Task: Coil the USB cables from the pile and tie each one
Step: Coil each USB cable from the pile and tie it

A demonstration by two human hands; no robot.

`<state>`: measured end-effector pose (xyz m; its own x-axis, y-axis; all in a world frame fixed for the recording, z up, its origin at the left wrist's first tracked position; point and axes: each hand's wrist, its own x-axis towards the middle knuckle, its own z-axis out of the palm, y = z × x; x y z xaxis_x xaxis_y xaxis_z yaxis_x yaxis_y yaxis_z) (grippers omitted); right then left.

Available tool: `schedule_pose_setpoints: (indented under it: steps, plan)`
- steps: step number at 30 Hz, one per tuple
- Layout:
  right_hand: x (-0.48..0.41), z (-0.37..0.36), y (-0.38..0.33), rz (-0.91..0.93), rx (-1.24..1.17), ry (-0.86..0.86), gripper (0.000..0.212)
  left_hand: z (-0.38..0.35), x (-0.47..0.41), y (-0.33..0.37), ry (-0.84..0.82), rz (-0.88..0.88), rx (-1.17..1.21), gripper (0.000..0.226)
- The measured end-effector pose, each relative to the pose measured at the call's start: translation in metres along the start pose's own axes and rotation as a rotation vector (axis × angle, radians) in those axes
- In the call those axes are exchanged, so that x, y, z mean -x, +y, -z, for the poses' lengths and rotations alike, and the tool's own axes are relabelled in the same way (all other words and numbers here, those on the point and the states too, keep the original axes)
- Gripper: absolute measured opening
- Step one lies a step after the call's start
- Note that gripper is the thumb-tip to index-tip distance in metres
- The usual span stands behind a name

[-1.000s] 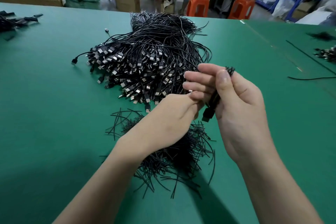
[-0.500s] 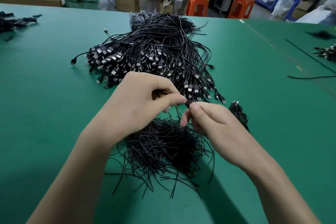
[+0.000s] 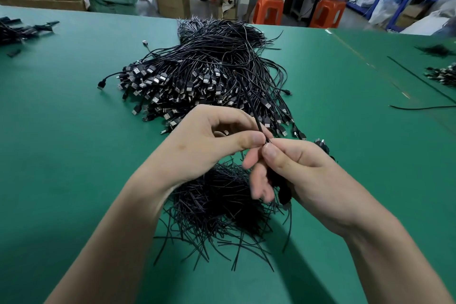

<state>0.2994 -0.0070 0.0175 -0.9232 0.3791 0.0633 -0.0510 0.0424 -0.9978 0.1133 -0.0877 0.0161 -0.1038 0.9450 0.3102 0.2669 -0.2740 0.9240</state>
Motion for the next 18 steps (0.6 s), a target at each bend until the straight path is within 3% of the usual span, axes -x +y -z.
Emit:
schedule_pose_setpoints:
  steps: [2, 4, 12, 18]
  plan:
    - [-0.001, -0.004, -0.001, -0.019, -0.049, 0.018, 0.031, -0.002, -0.001, -0.003, 0.045, 0.005, -0.004, 0.003]
    - [-0.002, -0.006, -0.001, -0.038, -0.101, 0.06, 0.029, -0.004, -0.001, -0.005, 0.101, 0.005, -0.023, 0.011]
    - [-0.003, -0.009, 0.003, -0.015, -0.229, 0.252, 0.022, -0.008, -0.002, -0.009, 0.097, 0.03, 0.081, 0.01]
    - [-0.002, -0.009, 0.011, -0.009, -0.135, 0.438, 0.017, -0.009, -0.002, -0.01, 0.132, -0.003, 0.083, 0.005]
